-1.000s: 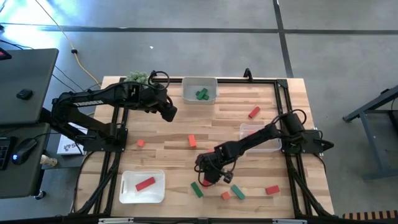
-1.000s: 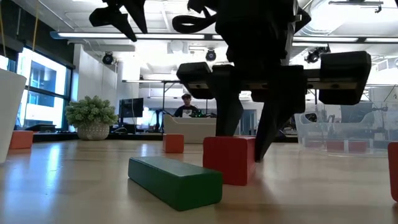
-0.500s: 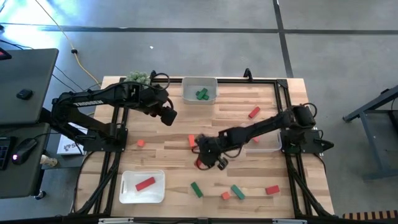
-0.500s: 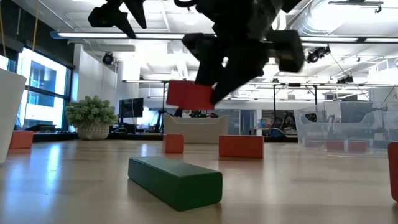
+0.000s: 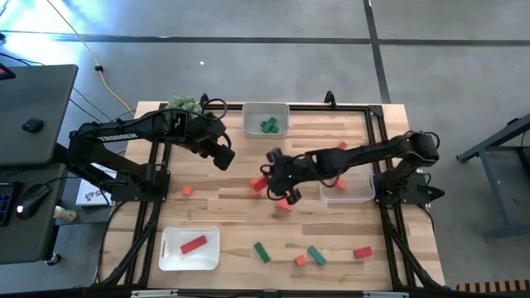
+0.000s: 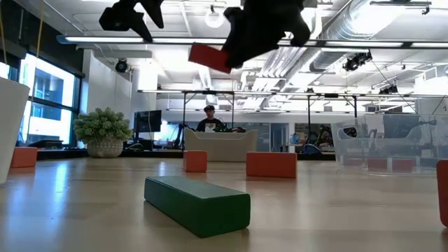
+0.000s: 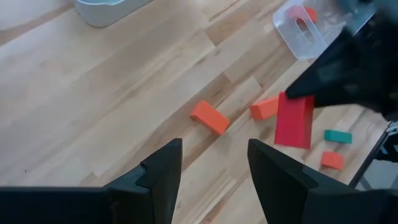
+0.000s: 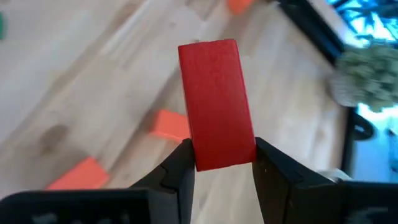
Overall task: Sort & place blocks by color
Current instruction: Put the red block into the white bin
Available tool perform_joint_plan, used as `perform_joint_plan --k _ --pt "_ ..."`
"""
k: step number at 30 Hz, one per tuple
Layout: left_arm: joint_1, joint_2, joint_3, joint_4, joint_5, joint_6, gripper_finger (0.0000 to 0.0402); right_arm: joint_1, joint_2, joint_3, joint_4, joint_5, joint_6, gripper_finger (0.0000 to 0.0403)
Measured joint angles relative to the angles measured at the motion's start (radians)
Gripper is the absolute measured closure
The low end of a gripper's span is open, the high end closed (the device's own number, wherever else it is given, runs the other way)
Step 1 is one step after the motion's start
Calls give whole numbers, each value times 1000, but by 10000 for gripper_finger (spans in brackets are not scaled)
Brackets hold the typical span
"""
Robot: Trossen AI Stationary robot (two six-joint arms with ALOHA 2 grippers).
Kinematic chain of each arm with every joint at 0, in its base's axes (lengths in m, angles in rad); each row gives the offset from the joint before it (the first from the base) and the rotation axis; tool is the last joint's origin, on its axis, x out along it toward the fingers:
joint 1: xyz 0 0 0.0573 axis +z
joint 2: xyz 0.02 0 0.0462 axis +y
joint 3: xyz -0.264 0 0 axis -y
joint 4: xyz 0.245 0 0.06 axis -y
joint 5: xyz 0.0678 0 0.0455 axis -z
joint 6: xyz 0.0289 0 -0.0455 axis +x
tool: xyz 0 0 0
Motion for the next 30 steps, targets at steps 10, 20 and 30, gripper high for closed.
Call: perform_joint_plan --k 10,20,30 --pt "95 0 0 -2 1 104 191 -37 -51 0 12 149 -1 297" --pt "300 0 0 7 218 259 172 -107 -52 0 74 248 77 297" --pt "361 0 0 113 372 307 172 -158 -51 0 247 279 177 297"
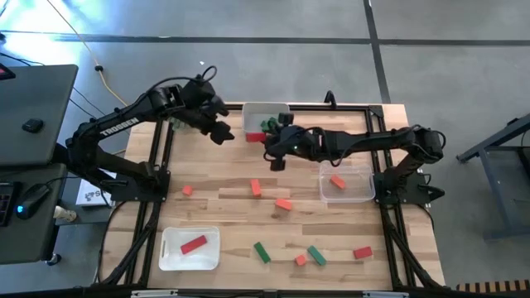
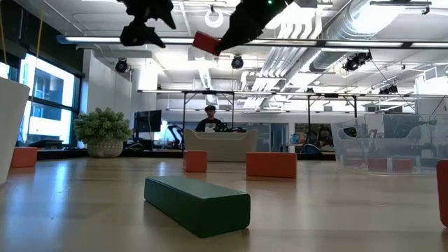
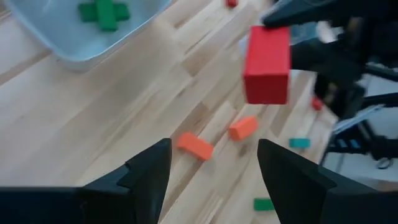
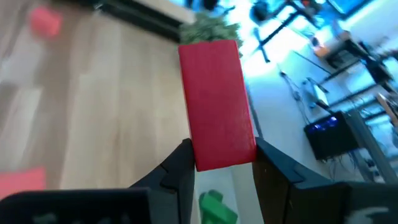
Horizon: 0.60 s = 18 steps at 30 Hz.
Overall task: Sort & place blocks by color
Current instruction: Put the red block into the white bin
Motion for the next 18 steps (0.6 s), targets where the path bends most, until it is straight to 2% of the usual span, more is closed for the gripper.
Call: perform_joint_plan --k 8,18 --pt "0 0 0 142 -6 -31 172 -6 0 0 97 165 64 297" --pt "-16 41 1 319 -77 -51 172 -6 1 0 133 239 101 297"
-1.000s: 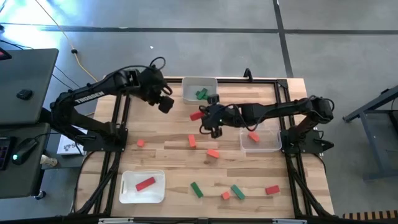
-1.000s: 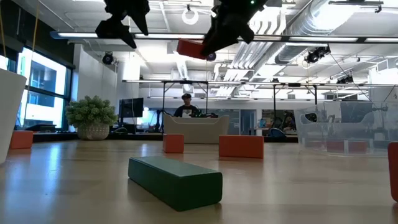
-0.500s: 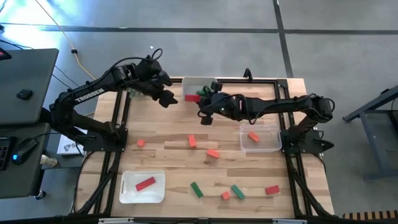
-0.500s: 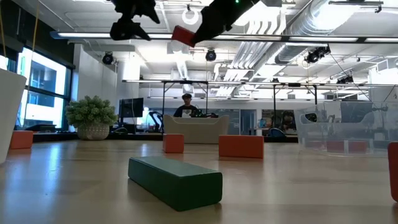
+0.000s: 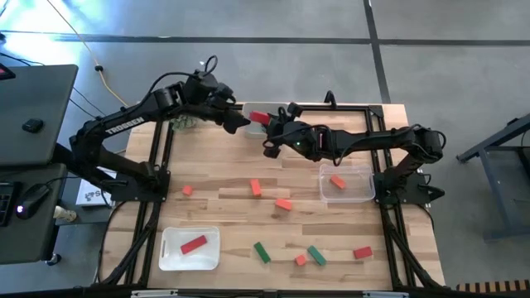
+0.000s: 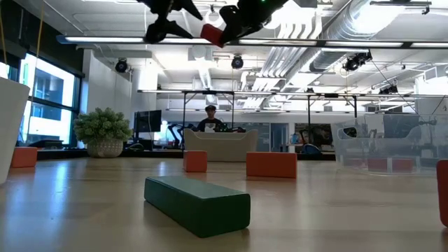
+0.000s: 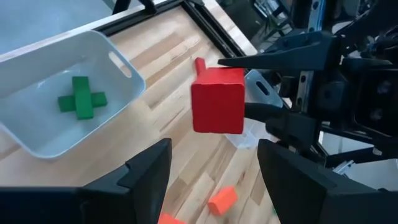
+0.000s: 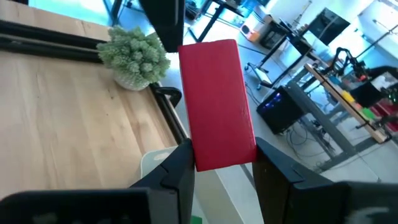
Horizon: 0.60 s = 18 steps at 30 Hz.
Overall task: Sort & place blocks by color
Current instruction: Put the red block into the white bin
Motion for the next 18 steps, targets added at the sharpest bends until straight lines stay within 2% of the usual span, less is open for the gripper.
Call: perform_joint_plan --k 9,18 --pt "-18 82 0 84 -3 9 172 0 0 0 -2 2 11 297" --pt "-16 100 0 162 -10 21 172 2 0 0 -18 4 15 297"
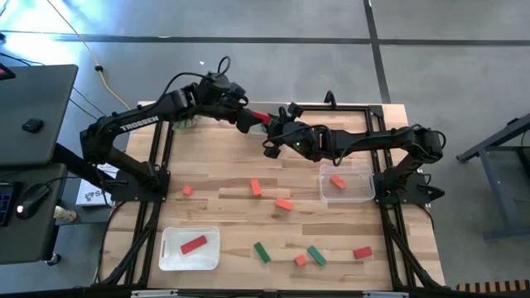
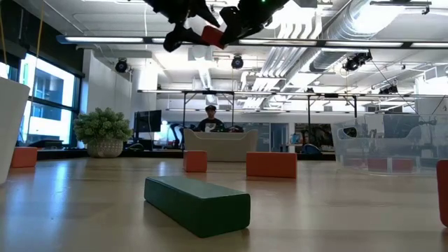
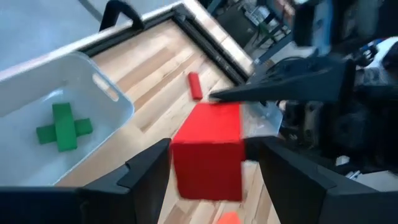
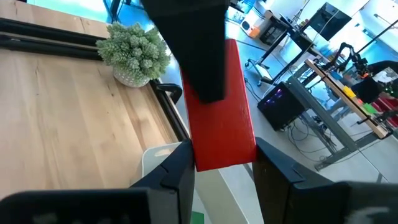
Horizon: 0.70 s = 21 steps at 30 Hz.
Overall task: Sort & place blocks by color
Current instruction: Put the red block into the white bin
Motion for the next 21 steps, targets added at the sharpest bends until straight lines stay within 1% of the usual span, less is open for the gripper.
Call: perform_joint_plan --k 3,6,17,18,21 --pt "0 0 0 3 0 1 177 0 0 0 0 2 0 297" --pt "0 0 0 2 -5 30 193 0 0 0 0 8 0 297" --pt "0 -1 0 3 -31 118 287 -1 1 0 -6 7 -2 297" --pt "0 -1 0 3 -33 128 292 -1 2 0 -7 6 -4 297" --pt "-3 -1 0 2 -32 158 293 2 2 0 -9 5 -4 297"
